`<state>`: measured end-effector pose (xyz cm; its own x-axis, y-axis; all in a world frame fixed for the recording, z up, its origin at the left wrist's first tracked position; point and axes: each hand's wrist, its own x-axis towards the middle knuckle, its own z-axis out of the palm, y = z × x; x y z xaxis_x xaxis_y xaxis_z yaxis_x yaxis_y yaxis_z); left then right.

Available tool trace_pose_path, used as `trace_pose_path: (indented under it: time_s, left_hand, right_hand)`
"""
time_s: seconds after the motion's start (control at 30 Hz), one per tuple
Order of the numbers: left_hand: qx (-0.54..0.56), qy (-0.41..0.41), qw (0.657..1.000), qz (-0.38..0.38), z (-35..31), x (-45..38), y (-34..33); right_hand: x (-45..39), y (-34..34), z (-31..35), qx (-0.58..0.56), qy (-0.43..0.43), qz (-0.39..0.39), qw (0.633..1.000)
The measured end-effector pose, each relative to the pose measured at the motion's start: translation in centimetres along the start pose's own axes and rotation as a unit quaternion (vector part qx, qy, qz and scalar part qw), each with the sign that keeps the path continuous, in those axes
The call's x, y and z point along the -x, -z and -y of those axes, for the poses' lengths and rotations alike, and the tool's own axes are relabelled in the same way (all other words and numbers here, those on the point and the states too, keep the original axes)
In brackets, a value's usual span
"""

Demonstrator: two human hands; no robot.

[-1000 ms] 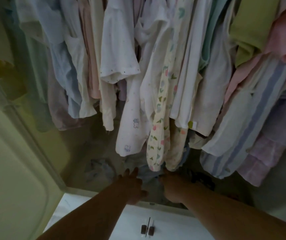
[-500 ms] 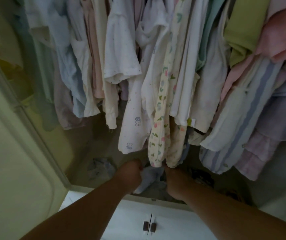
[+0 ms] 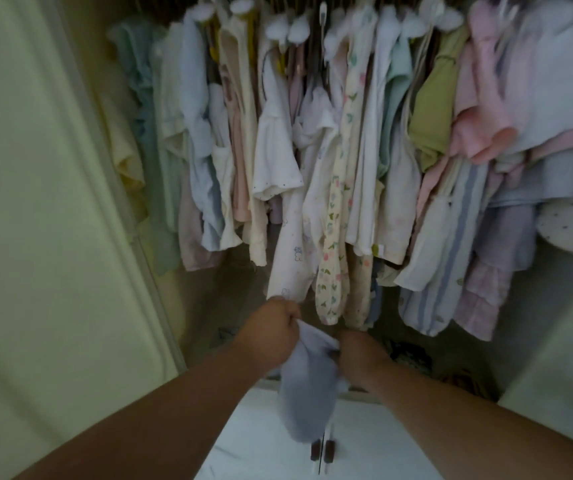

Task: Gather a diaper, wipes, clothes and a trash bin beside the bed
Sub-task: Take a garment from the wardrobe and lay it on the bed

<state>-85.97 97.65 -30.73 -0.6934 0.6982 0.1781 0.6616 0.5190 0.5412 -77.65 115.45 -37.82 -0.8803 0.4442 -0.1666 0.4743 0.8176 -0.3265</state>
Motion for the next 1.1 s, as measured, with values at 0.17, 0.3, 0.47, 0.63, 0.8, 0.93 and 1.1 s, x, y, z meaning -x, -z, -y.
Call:
trace_pose_path:
  time_s: [0.17,0.3,0.47,0.63,0.8,0.93,1.1]
  left_hand:
    - [-0.039,0.021,0.996,-0.078,-0.4,1.6,5.0]
    - [-0.070,0.033,0.988,-0.134,-0.9,3.2,8.4]
    - [-0.102,-0.007,0.982,-0.156,-2.3,5.2,11.9]
    - [-0.131,-0.043,0.974,-0.179,-5.3,6.7,15.5]
    - [-0.151,-0.071,0.966,-0.196,-7.1,8.7,19.5]
    - [-0.148,-0.088,0.966,-0.193,-8.1,10.4,20.9]
    - [-0.203,-0.076,0.960,-0.180,-8.9,11.7,21.6]
  right_hand:
    - [2.3,4.1,1.3,-0.173,-0.015,-0.047,0.984]
    - [5.4,8.5,2.7,-0.210,0.027,-0.110,0.971]
    - [8.8,13.5,4.4,-0.240,0.053,-0.178,0.953]
    - [12.9,18.3,5.9,-0.212,0.080,-0.238,0.944]
    - [17.0,22.0,6.6,-0.142,0.105,-0.255,0.951]
    - [20.3,24.4,6.9,-0.005,0.118,-0.178,0.977]
    - [23.2,26.0,5.1,0.101,0.099,-0.163,0.976]
